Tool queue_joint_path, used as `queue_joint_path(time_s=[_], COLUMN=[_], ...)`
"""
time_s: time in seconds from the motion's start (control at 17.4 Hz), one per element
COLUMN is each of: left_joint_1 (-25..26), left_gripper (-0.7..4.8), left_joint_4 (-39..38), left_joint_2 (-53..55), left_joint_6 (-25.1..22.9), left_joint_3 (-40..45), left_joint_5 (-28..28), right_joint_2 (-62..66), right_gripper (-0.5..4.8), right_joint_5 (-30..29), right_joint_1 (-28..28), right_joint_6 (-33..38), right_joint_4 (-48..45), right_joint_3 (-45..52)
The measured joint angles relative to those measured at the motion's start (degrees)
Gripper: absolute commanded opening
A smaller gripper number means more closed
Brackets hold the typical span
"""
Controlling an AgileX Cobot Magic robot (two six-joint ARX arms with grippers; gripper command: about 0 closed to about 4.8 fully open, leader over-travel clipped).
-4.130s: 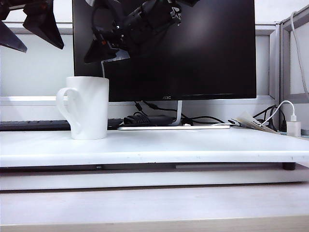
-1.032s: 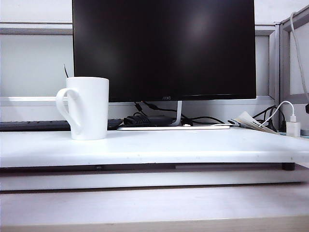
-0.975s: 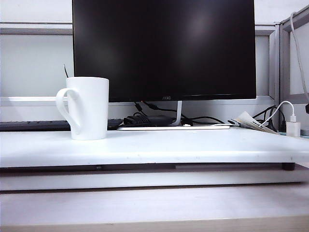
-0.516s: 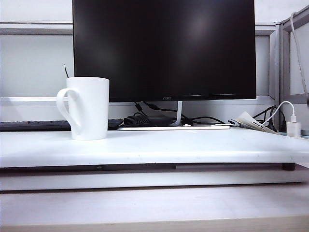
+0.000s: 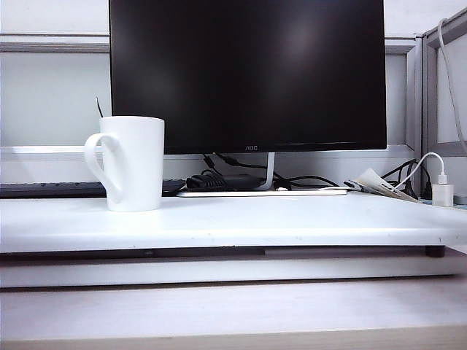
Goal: Pick up a spoon and stir the liquid in the cup.
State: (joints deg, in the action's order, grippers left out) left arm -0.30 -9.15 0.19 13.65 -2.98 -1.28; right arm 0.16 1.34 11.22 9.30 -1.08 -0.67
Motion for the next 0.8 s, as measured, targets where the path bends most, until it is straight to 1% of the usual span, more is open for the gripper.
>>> queue_joint_path(time_s=[0.11, 0.23, 0.4, 0.8], left_joint_1=[0.0, -0.1, -0.1, -0.1], left_gripper=[-0.05, -0.05, -0.05, -0.05], left_joint_4=[0.2, -0.2, -0.3, -0.3], left_joint_2=[0.0, -0.1, 0.0, 0.0], left_joint_6=[0.0, 0.1, 0.1, 0.1], left_joint_3=[2.5, 2.4, 2.4, 2.4], left_joint_5=[0.4, 0.4, 0.4, 0.4], right_joint_2=[0.0, 0.0, 0.0, 0.0], right_gripper=[0.09, 0.09, 0.09, 0.09], right_joint_5=[0.0, 0.1, 0.1, 0.1], right_joint_1=[-3.9, -7.3, -10.2, -10.4], right_joint_6=[0.0, 0.0, 0.0, 0.0], right_joint_4=[0.0, 0.1, 0.1, 0.1], right_joint_3=[0.0, 0.0, 0.0, 0.0])
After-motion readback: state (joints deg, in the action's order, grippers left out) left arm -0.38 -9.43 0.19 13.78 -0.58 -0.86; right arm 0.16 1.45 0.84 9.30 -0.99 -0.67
